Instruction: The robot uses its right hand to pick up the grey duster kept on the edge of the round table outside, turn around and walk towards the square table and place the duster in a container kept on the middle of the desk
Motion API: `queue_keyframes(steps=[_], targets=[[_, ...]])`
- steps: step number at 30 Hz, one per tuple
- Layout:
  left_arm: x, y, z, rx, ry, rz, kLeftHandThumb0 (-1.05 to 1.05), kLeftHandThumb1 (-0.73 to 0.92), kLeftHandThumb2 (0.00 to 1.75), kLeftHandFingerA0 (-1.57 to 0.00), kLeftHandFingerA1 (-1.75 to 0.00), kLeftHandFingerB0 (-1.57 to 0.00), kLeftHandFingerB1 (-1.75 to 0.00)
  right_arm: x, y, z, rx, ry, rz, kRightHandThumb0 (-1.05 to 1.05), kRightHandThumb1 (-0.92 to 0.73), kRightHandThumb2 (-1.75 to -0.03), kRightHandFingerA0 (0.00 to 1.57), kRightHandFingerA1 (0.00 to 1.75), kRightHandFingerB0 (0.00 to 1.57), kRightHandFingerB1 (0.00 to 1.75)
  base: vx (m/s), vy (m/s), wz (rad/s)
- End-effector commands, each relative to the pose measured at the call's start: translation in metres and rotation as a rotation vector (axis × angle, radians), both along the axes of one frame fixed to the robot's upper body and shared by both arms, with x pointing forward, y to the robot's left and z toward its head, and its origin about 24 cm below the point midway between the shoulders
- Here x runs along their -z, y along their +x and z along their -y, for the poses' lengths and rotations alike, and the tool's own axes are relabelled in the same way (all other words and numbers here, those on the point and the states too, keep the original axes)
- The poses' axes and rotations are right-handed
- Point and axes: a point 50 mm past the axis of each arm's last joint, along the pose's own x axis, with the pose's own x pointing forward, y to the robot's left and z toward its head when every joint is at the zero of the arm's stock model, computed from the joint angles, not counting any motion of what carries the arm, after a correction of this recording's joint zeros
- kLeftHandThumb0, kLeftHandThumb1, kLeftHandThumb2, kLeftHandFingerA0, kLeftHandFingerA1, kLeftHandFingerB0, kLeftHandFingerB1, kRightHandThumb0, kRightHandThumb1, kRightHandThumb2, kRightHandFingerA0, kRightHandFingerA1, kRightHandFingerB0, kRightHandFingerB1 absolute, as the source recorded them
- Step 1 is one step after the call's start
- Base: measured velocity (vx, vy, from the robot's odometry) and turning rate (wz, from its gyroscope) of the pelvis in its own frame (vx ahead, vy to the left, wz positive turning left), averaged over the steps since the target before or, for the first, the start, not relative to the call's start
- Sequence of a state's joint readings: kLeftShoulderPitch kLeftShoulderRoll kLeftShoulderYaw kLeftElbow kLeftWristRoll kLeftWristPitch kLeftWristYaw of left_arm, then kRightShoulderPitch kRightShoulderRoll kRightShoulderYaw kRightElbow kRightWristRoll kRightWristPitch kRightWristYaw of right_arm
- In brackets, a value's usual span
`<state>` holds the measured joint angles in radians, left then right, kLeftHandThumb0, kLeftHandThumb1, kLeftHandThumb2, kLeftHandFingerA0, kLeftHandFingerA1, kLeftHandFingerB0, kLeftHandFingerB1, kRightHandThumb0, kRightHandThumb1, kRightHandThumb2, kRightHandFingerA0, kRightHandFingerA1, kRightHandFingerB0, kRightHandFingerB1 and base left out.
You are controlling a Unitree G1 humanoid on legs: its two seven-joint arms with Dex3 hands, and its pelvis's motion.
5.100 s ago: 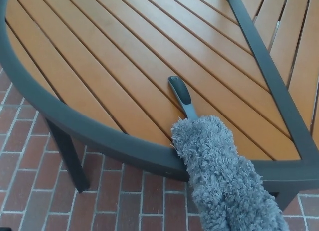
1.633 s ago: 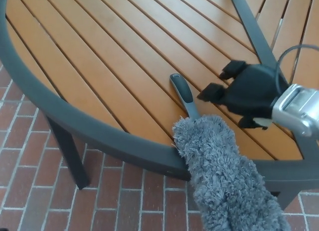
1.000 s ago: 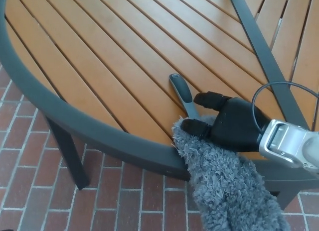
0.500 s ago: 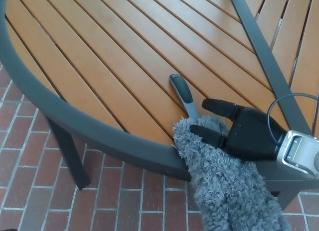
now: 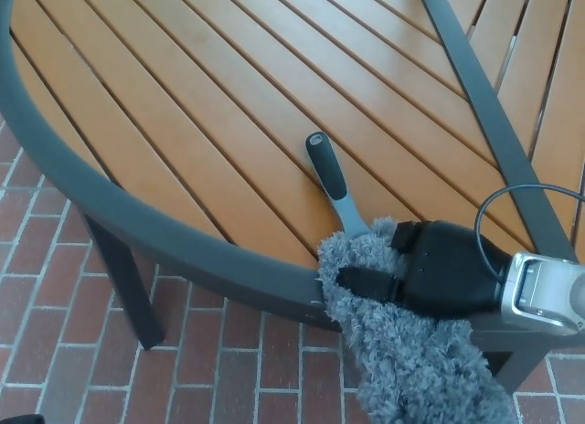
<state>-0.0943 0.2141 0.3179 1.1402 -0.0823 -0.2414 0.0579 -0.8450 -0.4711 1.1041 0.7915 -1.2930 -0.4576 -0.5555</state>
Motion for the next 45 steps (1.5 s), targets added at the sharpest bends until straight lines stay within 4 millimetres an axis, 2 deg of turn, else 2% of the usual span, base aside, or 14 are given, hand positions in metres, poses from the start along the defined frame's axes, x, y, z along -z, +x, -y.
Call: queue_keyframes(steps=[1, 4, 5, 6, 7, 10, 22, 28, 29, 32, 33, 37, 38, 45], targets=[[-0.009, 0.009, 0.001, 0.032, 0.064, 0.095, -0.07, 0.55, 0.95, -0.93, -0.89, -0.89, -0.72, 0.011, -0.013, -0.011, -0.094, -0.006, -0.083, -0.16, -0.69, -0.64, 0.57, 1.15, 0.0, 0.21, 0.0, 0.0, 0.0], [-0.009, 0.01, 0.003, 0.037, 0.073, 0.097, -0.05, 0.56, 0.95, -0.95, -0.91, -0.92, -0.72, 0.011, -0.011, -0.015, -0.1, -0.038, -0.074, -0.28, -0.59, -0.75, 0.69, 1.35, 0.0, 0.15, 0.0, 0.0, 0.0], [-0.009, 0.01, 0.003, 0.038, 0.075, 0.095, -0.05, 0.57, 0.94, -0.93, -0.89, -0.92, -0.7, 0.011, -0.011, -0.015, -0.087, -0.041, -0.094, -0.2, -0.47, -0.94, 1.02, 1.23, 0.0, 0.49, 0.0, 0.0, 0.0], [-0.008, 0.01, 0.003, 0.038, 0.076, 0.092, -0.05, 0.57, 0.94, -0.93, -0.89, -0.92, -0.7, 0.011, -0.011, -0.014, -0.071, -0.04, -0.12, -0.2, -0.47, -0.94, 1.02, 1.23, 0.0, 0.49, 0.0, 0.0, 0.0], [-0.008, 0.009, 0.003, 0.035, 0.075, 0.093, -0.05, 0.58, 0.93, -0.94, -0.88, -0.92, -0.7, 0.011, -0.012, -0.014, -0.059, -0.041, -0.126, -0.38, -0.59, -0.64, 0.93, 1.64, 0.78, 0.6, 0.0, 0.0, 0.0], [-0.008, 0.009, 0.003, 0.031, 0.073, 0.093, -0.08, 0.56, 0.97, -0.94, -0.89, -0.91, -0.73, 0.013, -0.012, -0.011, -0.03, -0.035, -0.133, -0.38, -0.56, -0.61, 1.0, 1.67, 0.89, 0.62, 0.0, 0.0, 0.0], [-0.006, 0.009, 0.007, 0.043, 0.07, 0.09, -0.03, 0.5, 1.07, -0.95, -0.95, -0.85, -0.85, 0.016, -0.014, 0.007, 0.104, 0.094, -0.073, -0.42, -0.67, -0.6, 1.07, 1.74, 0.82, 0.92, 0.0, 0.0, 0.0], [-0.005, 0.008, 0.007, 0.05, 0.074, 0.087, -0.05, 0.58, 0.91, -0.94, -0.9, -0.89, -0.7, 0.009, -0.009, 0.012, 0.163, 0.175, -0.065, -0.35, -0.81, -0.75, 1.07, 1.75, 0.83, 1.07, 0.0, 0.0, 0.0], [-0.005, 0.007, 0.007, 0.056, 0.082, 0.08, -0.05, 0.56, 0.95, -0.93, -0.89, -0.89, -0.69, 0.005, -0.006, 0.012, 0.177, 0.22, -0.078, -0.35, -0.71, -0.88, 1.24, 1.68, 0.9, 1.15, 0.0, 0.0, 0.0], [-0.005, 0.007, 0.007, 0.053, 0.078, 0.081, -0.07, 0.56, 0.96, -0.94, -0.91, -0.88, -0.72, 0.001, -0.005, 0.011, 0.189, 0.25, -0.084, -0.38, -0.83, -0.75, 1.02, 1.75, 0.84, 1.12, 0.0, 0.0, 0.0], [-0.004, 0.006, 0.008, 0.049, 0.064, 0.085, -0.03, 0.55, 0.92, -0.97, -0.92, -0.9, -0.72, -0.006, -0.002, 0.008, 0.2, 0.329, -0.089, -0.44, -0.62, -1.04, 1.21, 1.37, 0.86, 1.11, 0.0, 0.0, 0.0], [-0.004, 0.004, 0.008, 0.046, 0.048, 0.089, -0.03, 0.55, 0.92, -0.97, -0.92, -0.9, -0.72, -0.016, 0.002, 0.004, 0.213, 0.444, -0.098, -0.44, -0.62, -1.04, 1.21, 1.37, 0.86, 1.11, 0.0, 0.0, 0.0], [-0.003, 0.004, 0.008, 0.043, 0.051, 0.084, -0.03, 0.56, 0.9, -0.97, -0.92, -0.91, -0.72, -0.021, 0.003, 0.0, 0.235, 0.514, -0.103, -0.32, -0.74, -0.9, 0.89, 1.75, 0.71, 1.68, 0.0, 0.0, 0.0], [-0.001, -0.001, 0.009, 0.061, 0.06, 0.073, -0.03, 0.51, 0.99, -0.93, -0.95, -0.92, -0.72, -0.04, 0.006, -0.013, 0.36, 0.805, -0.178, -0.3, -0.71, -1.0, 0.88, 1.75, 0.71, 1.62, 0.0, 0.0, 0.0]])
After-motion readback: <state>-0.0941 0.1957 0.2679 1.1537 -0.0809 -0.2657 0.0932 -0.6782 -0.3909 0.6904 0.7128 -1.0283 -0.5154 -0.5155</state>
